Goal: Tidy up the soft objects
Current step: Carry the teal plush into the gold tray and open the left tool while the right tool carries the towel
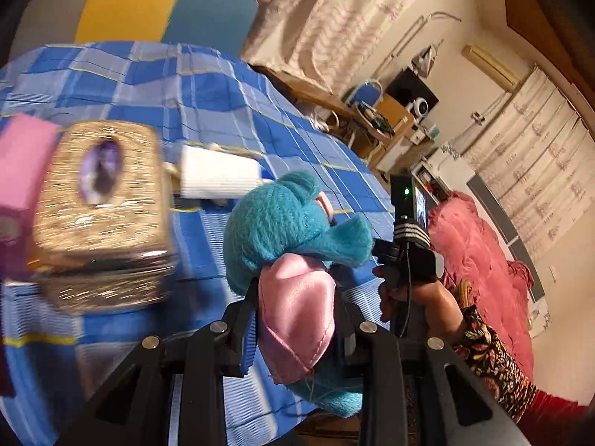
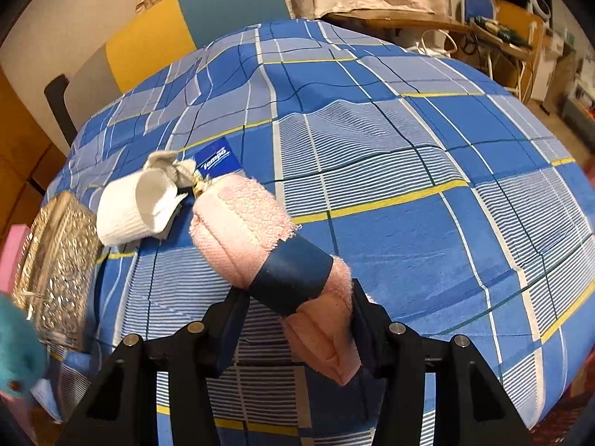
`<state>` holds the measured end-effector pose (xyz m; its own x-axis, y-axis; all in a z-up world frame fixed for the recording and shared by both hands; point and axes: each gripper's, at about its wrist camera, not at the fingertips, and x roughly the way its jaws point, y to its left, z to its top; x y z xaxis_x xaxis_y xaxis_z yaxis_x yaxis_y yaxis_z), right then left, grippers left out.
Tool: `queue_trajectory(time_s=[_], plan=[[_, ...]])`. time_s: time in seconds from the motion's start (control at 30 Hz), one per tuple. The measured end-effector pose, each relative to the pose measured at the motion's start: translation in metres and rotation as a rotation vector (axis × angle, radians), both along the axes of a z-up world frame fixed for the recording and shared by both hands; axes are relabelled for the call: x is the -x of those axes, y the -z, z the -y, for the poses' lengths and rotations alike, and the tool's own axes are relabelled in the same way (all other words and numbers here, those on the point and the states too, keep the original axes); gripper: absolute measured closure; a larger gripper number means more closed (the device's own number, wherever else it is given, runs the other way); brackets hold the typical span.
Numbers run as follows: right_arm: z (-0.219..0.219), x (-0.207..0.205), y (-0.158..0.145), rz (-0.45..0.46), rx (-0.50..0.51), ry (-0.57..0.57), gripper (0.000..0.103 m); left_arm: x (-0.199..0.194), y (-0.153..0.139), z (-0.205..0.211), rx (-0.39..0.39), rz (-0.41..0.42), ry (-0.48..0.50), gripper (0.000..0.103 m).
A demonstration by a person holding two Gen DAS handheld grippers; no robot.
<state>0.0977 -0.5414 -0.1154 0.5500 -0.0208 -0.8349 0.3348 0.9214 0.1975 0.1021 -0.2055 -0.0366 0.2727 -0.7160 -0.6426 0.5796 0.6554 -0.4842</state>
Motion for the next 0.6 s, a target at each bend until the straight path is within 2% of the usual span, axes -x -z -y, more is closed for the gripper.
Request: queue_trajectory(time_s=[0.1, 0.27, 0.43, 0.6], plan=[[-0.010, 0.001, -0.002, 0.007, 0.050, -0.022, 0.050, 0.004, -0.005, -0.035, 0.006, 0.027, -0.053, 0.072], [-0.021, 0.010, -0.010, 0.052, 0.037, -0.037, 0.050, -0.005, -0.007, -0.101, 0.017, 0.026, -0.177, 0.072], [-0.035, 0.023, -0.011, 0.054, 0.014, -0.028, 0.050, -0.022, 0.001, -0.166, 0.021, 0.009, -0.305, 0.072], [-0.048, 0.035, -0.008, 0.044, -0.023, -0.012, 0.050, -0.040, 0.014, -0.217, -0.016, -0.006, -0.413, 0.072]])
